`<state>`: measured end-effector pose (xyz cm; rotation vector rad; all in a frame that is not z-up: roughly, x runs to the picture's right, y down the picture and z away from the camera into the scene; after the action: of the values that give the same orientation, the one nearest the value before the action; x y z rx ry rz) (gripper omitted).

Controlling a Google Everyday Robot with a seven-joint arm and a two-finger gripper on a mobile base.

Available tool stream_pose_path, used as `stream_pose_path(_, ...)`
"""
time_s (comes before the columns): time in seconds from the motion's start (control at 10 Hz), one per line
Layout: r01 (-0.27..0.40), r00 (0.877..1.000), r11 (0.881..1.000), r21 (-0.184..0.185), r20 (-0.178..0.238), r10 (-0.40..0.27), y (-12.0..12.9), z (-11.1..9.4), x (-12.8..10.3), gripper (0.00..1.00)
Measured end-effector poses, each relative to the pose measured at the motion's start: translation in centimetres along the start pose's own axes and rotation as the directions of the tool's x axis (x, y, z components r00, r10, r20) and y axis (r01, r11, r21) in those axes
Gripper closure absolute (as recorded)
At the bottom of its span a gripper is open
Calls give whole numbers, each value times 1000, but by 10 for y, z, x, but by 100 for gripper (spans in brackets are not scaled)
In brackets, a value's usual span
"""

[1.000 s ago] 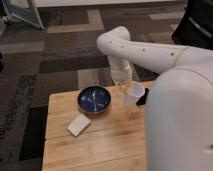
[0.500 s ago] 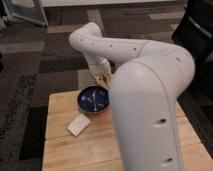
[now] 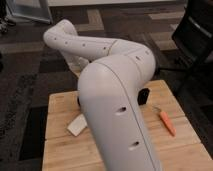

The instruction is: Place the ceramic cup in the ceramic bowl

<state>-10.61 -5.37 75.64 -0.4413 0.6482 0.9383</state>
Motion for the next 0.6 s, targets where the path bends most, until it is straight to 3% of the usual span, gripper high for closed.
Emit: stream_pose_path(0.6,-3,1000,999,-39,-30,2,19,33,9,100)
